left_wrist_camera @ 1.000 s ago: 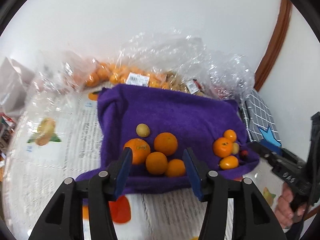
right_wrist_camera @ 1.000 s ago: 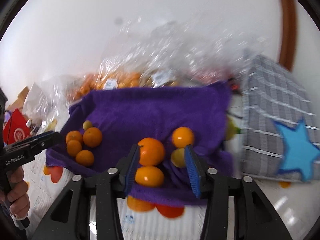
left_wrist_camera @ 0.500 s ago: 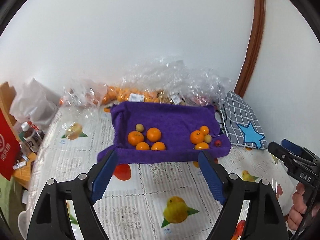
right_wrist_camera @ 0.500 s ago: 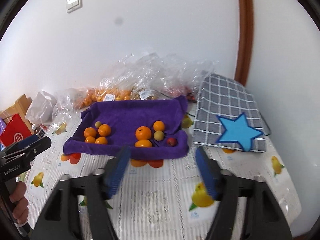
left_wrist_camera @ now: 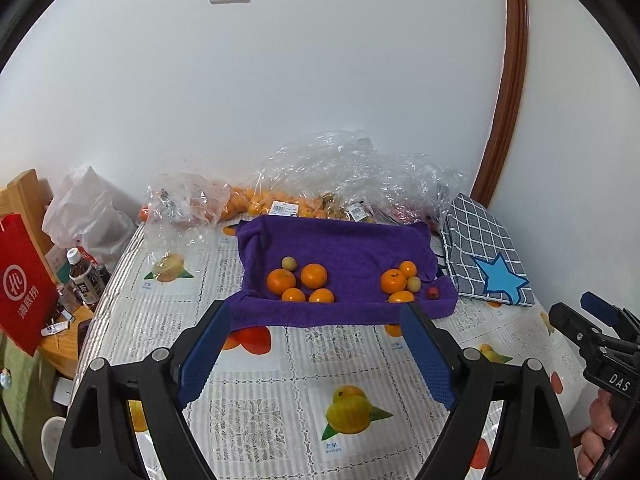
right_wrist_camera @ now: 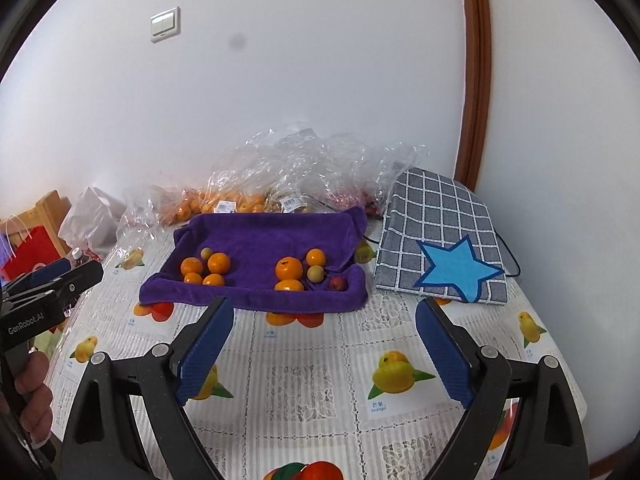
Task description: Organize fruits
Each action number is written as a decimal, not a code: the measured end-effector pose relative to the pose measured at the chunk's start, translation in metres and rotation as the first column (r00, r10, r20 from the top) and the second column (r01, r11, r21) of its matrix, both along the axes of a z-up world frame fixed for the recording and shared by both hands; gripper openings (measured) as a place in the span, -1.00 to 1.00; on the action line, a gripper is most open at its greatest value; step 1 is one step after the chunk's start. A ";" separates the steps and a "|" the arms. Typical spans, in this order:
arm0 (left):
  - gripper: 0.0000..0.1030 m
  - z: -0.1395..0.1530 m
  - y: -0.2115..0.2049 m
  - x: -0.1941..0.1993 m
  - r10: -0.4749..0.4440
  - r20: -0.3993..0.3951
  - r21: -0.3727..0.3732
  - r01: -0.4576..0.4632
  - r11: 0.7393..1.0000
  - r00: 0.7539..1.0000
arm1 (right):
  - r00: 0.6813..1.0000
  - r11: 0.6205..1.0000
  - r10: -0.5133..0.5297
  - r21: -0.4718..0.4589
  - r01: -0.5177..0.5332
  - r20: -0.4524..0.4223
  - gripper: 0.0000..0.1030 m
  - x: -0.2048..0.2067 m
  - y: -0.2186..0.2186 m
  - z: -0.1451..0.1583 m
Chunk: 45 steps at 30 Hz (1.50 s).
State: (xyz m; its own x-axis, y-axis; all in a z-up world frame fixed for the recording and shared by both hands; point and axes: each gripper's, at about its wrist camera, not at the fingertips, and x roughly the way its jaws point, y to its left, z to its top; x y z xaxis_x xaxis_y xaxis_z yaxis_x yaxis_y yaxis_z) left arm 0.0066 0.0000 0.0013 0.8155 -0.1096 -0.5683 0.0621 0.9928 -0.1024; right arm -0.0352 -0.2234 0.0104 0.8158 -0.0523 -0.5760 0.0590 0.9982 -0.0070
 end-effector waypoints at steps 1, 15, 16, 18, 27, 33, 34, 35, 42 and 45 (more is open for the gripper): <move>0.66 0.000 0.000 -0.002 0.002 0.001 0.001 -0.002 1.000 1.000 | 1.000 1.000 -0.002 0.002 0.002 0.001 0.78 -0.001 0.000 0.000; 0.66 0.003 -0.001 -0.005 0.015 0.011 0.023 -0.015 1.000 1.000 | 1.000 0.999 -0.029 0.024 0.029 0.002 0.78 -0.006 -0.003 0.002; 0.66 0.003 -0.001 -0.004 0.014 0.011 0.022 -0.014 1.000 1.000 | 1.000 0.999 -0.029 0.022 0.029 0.003 0.78 -0.006 -0.003 0.002; 0.66 0.003 -0.001 -0.005 0.012 0.010 0.019 -0.013 1.000 1.000 | 0.999 0.999 -0.031 0.017 0.031 0.008 0.78 -0.007 -0.002 0.003; 0.67 0.003 0.000 -0.005 0.011 0.008 0.017 -0.012 1.000 1.000 | 0.999 0.999 -0.045 0.025 0.045 0.006 0.78 -0.009 -0.005 0.003; 0.67 0.003 0.000 -0.005 0.012 0.007 0.019 -0.012 1.000 1.000 | 0.999 0.999 -0.046 0.024 0.046 0.005 0.78 -0.009 -0.004 0.003; 0.67 0.003 0.000 -0.005 0.012 0.007 0.019 -0.012 1.000 1.000 | 0.999 0.999 -0.046 0.024 0.046 0.005 0.78 -0.009 -0.004 0.003; 0.67 0.003 0.000 -0.004 0.012 0.007 0.020 -0.012 1.000 1.000 | 0.999 0.999 -0.046 0.023 0.046 0.005 0.78 -0.009 -0.004 0.002; 0.67 0.002 0.000 -0.005 0.017 0.010 0.023 -0.018 1.000 1.000 | 0.999 0.999 -0.045 0.029 0.045 0.005 0.78 -0.009 -0.005 0.003; 0.67 0.002 0.001 -0.005 0.017 0.010 0.021 -0.017 1.000 1.000 | 0.999 0.998 -0.049 0.032 0.049 0.006 0.78 -0.010 -0.005 0.001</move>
